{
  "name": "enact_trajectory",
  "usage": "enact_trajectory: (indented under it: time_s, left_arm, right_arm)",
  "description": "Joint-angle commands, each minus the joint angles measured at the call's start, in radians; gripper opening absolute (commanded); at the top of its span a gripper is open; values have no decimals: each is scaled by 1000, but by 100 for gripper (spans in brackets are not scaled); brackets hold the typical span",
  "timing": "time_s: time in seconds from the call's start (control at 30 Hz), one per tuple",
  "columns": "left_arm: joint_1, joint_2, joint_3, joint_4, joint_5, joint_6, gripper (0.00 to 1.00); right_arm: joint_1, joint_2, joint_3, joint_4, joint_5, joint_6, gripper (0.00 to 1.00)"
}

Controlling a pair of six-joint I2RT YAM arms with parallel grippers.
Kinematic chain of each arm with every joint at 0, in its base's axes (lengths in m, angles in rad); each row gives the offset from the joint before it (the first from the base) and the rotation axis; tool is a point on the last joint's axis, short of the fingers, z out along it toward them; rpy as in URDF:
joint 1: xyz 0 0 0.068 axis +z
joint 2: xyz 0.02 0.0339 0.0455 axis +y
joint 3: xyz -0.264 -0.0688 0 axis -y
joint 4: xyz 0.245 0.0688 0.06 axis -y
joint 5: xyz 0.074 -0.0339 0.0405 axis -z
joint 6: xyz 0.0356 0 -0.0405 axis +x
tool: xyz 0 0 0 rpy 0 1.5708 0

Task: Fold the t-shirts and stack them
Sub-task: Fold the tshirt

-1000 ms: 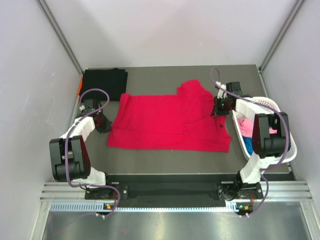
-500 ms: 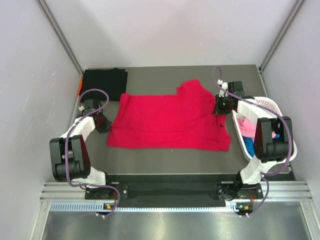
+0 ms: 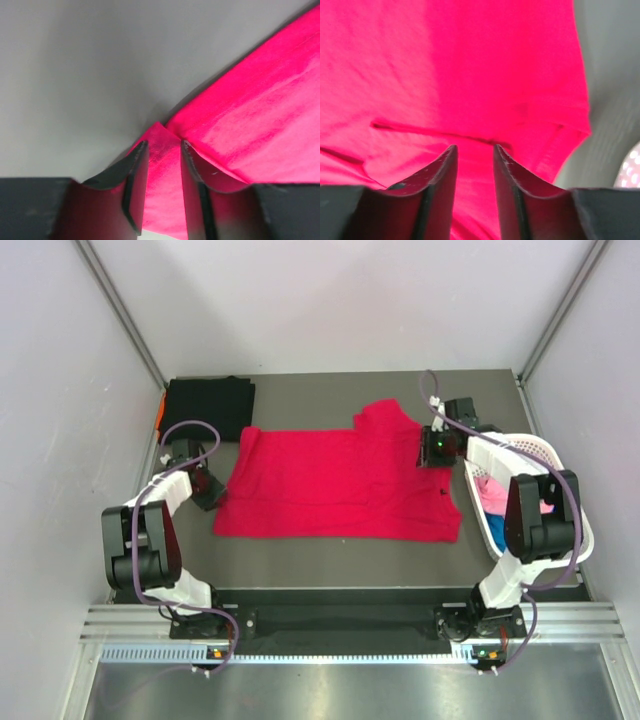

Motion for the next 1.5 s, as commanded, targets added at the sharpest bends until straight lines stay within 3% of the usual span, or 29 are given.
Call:
enact_trajectory:
  time_s: [0.0,0.17,0.37,0.63,1.13,1.23,1.37,1.47]
  left_arm:
    - [-4,-47,49,10,-18,19,38]
    - [-4,-33,53,28,77,39,37]
    - [-4,-4,63,41,212,64,36]
    - [-2,-21,55,48,265,91,35]
    - [-4,-20,15,77,274,85,36]
    - [-4,-26,17,76,269,82,35]
    - [-4,-26,24,71,274,82,35]
    - [-4,-26,20,73,268,82,35]
  right_arm:
    - [96,-34,88,-22,99,112,38]
    - [304,6,153,-64,338,287,39]
    - [453,74,167,-73,477,456,38]
    - [498,161,204,-111,553,530,36]
    - [522,232,204,-74,552,558,26]
    - [524,235,198,-58,552,551,22]
    - [525,229,192,-38,538,525,0]
    - [530,209,187,-31,555,518,0]
